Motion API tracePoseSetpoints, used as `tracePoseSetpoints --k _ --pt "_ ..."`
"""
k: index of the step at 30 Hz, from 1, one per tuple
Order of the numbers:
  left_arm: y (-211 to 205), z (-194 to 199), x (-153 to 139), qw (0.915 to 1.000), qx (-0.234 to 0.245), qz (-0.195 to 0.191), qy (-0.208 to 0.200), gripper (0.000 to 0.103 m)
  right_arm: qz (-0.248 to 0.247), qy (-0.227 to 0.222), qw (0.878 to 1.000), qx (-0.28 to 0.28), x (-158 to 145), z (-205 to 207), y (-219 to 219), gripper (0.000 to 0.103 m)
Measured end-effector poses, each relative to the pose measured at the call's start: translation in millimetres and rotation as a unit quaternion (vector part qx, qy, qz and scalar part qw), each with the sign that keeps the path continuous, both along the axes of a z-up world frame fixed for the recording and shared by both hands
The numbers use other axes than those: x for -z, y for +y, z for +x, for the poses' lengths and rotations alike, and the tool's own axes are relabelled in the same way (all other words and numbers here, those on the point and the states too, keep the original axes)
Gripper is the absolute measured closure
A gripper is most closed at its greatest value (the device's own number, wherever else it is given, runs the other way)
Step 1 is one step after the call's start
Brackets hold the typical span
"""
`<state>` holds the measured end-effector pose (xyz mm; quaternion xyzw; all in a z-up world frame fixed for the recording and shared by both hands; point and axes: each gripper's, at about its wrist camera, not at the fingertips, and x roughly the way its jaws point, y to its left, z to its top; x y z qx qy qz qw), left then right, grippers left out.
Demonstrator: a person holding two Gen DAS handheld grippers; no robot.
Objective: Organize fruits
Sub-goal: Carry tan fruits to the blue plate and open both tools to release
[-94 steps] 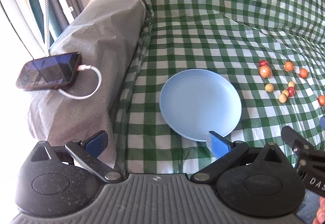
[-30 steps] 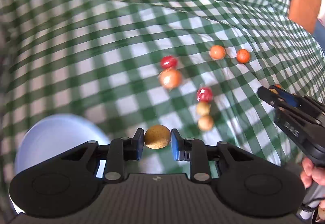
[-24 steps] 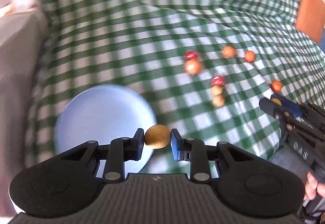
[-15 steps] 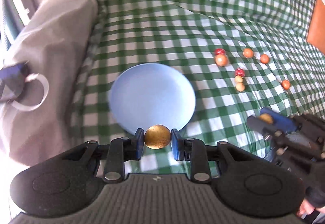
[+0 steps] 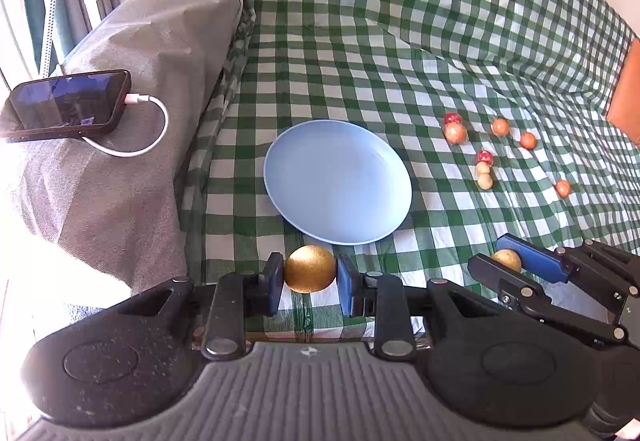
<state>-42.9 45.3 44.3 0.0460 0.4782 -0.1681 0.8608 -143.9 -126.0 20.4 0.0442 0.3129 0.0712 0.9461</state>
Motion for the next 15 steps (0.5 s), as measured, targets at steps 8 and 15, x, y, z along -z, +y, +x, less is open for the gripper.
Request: tracePoseSetpoints --k 8,15 --pt "-0.6 0.6 -0.3 1.0 0.001 -0.004 -0.001 0.072 -0.005 0.003 1.0 0.003 1.1 -0.9 1.7 0.075" --pt "-6.4 14.7 -1.2 0.9999 -0.002 -0.01 0.002 0.072 0.003 0.016 1.0 0.017 7.3 9.9 -5.4 0.075"
